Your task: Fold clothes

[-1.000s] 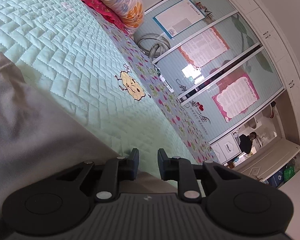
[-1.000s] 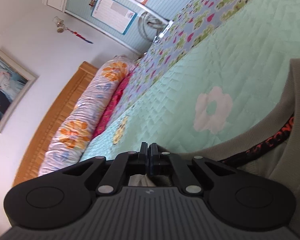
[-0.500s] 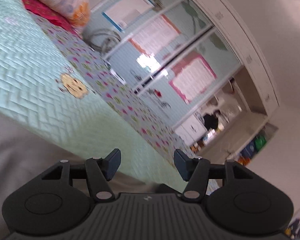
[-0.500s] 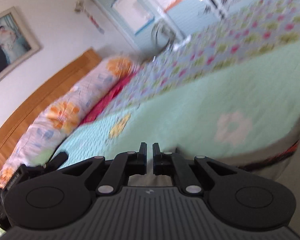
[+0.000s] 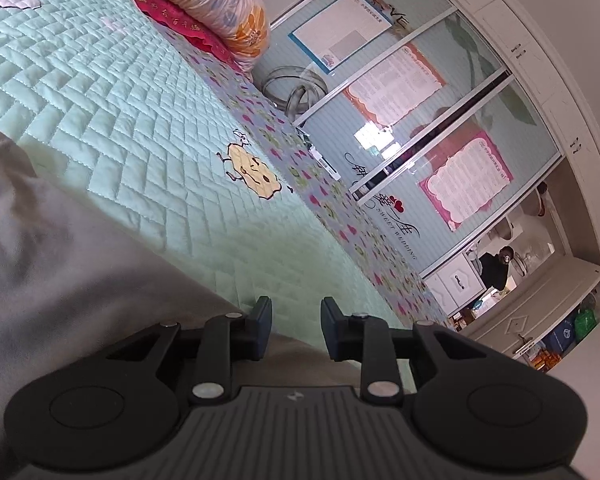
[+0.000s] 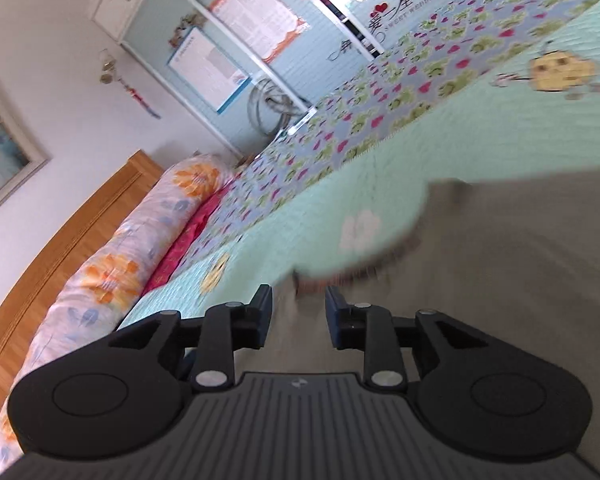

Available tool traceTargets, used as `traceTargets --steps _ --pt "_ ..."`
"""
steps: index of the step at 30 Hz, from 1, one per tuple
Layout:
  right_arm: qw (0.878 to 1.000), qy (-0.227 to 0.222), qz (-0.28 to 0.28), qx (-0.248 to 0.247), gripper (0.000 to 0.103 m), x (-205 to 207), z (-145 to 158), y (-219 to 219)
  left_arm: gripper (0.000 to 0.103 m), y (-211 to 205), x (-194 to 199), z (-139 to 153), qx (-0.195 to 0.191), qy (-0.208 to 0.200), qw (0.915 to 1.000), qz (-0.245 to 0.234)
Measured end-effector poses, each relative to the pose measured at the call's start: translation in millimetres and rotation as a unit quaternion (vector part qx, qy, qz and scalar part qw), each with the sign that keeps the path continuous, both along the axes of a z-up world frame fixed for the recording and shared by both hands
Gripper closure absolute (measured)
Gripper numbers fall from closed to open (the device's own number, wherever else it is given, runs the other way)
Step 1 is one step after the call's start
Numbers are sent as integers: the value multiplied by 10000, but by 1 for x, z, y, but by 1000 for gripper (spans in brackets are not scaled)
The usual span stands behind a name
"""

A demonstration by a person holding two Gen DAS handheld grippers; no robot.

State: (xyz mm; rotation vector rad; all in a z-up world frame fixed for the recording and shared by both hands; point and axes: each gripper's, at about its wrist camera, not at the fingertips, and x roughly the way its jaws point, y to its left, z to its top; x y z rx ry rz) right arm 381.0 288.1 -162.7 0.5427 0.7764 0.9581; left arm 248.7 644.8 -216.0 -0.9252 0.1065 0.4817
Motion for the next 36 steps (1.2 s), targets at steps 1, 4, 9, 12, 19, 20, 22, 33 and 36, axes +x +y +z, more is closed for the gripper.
traceTargets --steps 1,4,9,12,19,20,22,33,36 --pt "10000 95 15 -15 72 -24 3 -34 75 0 0 2 -21 19 10000 -8" --pt "9978 587 -274 -130 58 -106 1 -150 73 -6 -10 18 -142 520 9985 -129" --pt "9857 962 -1195 -696 54 -223 1 -307 57 -76 -99 86 619 890 9894 -969" --pt "9833 784 -1280 -1025 53 -268 10 -342 37 -131 -185 105 812 1084 9774 -1622" --pt "9990 339 -245 -177 53 -328 42 -329 36 -232 -361 89 494 1627 9540 -2467" --pt "9997 145 -82 -164 53 -337 52 -326 36 -242 -381 86 411 1681 9530 -2486" --pt "9993 -358 139 -43 53 -356 83 -332 36 -250 -397 84 500 1891 9496 -2451" --pt "9793 -848 -624 -1731 27 -381 98 -367 36 -265 -451 86 859 2726 9442 -1637" --pt "9740 -459 -737 -2092 28 -387 52 -362 35 -258 -477 85 678 2611 9569 -1073"
